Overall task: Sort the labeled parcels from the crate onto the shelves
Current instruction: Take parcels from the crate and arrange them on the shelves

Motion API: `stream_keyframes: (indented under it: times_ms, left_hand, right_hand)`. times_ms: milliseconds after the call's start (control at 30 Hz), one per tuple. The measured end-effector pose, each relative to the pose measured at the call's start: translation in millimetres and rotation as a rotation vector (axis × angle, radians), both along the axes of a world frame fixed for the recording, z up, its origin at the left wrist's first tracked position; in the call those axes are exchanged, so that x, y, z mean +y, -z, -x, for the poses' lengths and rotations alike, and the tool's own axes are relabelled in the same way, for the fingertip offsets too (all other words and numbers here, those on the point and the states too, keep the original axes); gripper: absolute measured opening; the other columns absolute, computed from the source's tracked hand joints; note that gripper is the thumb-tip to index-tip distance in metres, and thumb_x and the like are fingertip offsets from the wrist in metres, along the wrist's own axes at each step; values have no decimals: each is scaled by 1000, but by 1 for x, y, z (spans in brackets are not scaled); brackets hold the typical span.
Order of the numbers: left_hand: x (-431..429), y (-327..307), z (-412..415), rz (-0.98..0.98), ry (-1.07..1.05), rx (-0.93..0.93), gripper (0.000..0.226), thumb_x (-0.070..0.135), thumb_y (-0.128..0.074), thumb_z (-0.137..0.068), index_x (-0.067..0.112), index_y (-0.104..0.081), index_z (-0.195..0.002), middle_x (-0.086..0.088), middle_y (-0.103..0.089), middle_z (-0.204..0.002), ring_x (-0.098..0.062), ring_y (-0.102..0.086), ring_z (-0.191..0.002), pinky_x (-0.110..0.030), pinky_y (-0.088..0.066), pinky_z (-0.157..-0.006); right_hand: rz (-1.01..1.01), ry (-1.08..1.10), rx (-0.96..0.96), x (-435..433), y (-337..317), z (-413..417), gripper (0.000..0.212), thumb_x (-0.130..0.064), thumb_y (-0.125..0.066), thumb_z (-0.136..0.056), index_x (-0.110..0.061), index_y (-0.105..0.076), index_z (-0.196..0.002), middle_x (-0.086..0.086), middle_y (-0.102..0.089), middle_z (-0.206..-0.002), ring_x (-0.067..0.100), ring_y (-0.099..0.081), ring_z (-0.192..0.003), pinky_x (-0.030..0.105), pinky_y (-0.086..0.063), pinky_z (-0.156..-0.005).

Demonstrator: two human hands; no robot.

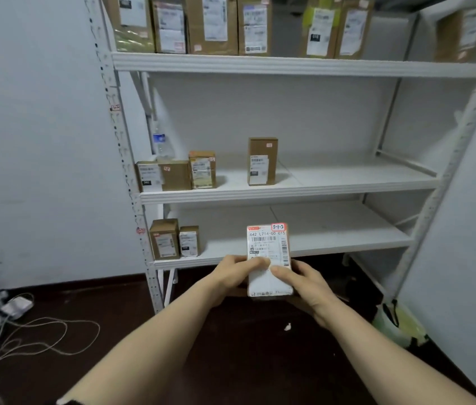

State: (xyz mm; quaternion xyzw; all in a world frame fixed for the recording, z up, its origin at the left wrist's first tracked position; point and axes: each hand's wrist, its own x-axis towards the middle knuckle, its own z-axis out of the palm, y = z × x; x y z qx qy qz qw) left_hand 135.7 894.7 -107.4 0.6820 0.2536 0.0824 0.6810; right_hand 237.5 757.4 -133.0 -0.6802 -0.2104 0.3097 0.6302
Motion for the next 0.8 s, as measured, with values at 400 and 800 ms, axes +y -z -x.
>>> stream_keyframes:
  times_ms: [400, 800]
  left_hand:
    - [38, 11, -2, -16, -54, -8, 21, 23, -68, -84, 13, -64, -103, -6, -73, -99, -21, -71, -89, -35, -58, -75]
    - [103, -25, -9, -84, -11, -73, 44, 27, -76, -78, 15, -59, -117, 0, -72, -106, -15, -70, -93, -27, -56, -69]
  right_hand:
    - [-2, -10, 9, 38, 1, 1, 44, -23, -76, -77, -18, -60, -118, 2, -72, -100, 16, -71, -88, 30, -57, -74]
    - [-67, -103, -21, 95, -32, -22, 48, -21, -75, -77, -21, -57, -122, 2, -72, -104, 16, -71, -91, 34, -57, -82]
